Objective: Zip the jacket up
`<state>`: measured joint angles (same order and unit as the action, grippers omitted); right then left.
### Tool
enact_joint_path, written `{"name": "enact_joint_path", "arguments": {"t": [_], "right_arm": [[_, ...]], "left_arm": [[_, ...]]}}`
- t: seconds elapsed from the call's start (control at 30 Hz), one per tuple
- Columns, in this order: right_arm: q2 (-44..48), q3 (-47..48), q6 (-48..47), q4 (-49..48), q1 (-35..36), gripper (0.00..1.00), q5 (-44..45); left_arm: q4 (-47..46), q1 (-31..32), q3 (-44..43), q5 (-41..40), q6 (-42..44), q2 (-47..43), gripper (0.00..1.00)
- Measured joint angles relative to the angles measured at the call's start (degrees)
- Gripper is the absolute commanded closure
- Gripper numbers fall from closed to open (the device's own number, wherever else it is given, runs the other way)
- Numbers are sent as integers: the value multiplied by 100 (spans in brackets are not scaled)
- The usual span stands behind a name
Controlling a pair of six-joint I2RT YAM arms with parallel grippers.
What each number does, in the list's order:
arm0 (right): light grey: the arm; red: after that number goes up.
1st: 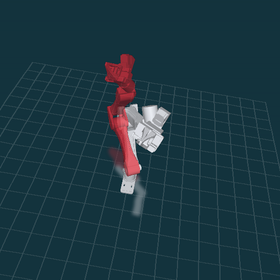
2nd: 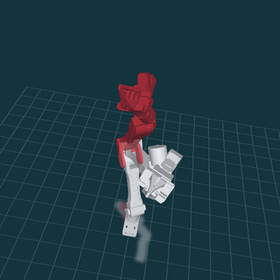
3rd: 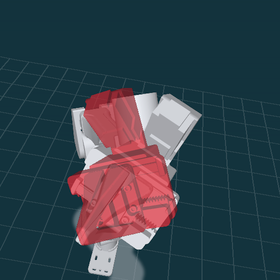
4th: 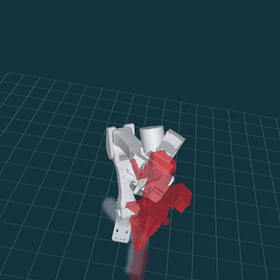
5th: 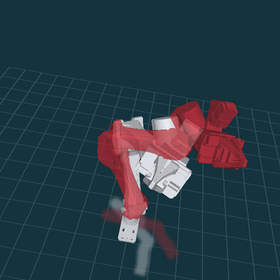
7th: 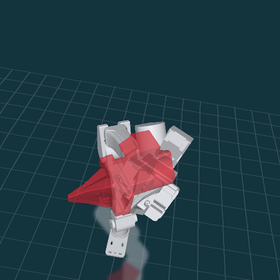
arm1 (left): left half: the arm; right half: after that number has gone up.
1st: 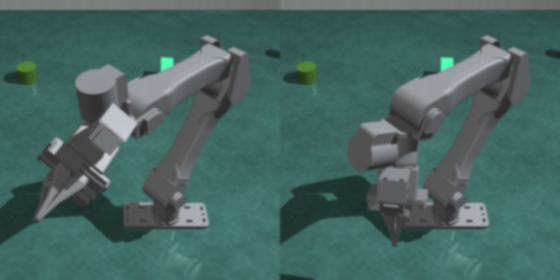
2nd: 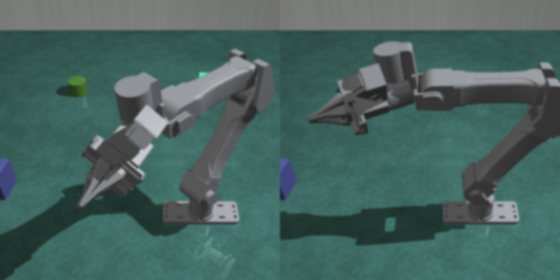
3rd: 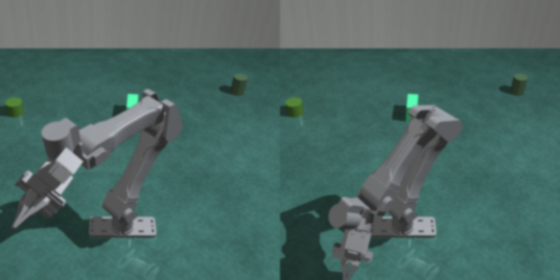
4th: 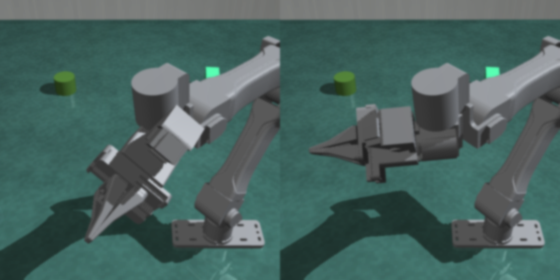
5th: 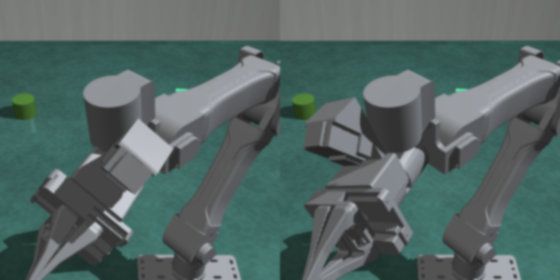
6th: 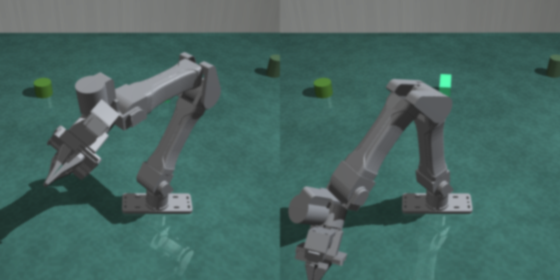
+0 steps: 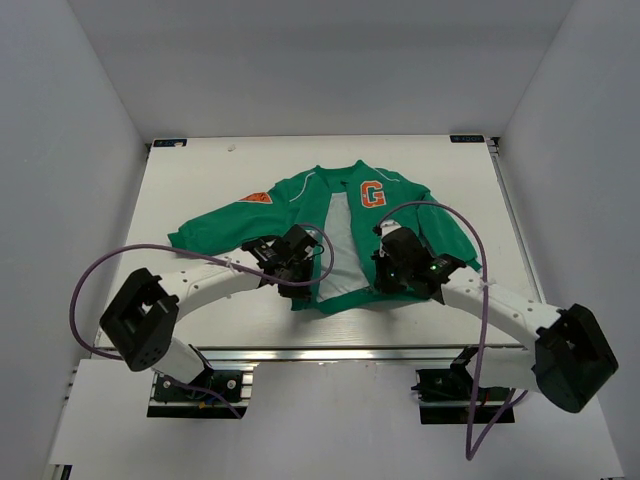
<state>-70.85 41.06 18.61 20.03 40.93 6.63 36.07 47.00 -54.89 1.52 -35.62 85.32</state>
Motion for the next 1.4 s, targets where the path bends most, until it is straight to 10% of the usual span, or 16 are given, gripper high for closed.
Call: {"name": "enact_joint_path", "arguments": {"t": [0.17, 0.87, 1.4], "right_arm": [[415, -109, -17, -90, -4, 100, -1003], [503, -190, 256, 909, -4, 88, -4], [688, -140, 195, 957, -4, 100, -540]], "left_arm": [[-122, 0, 0, 153, 26, 157, 72], [118, -2, 9, 179, 98, 560, 81], [470, 0, -129, 107, 136, 284, 78]]}}
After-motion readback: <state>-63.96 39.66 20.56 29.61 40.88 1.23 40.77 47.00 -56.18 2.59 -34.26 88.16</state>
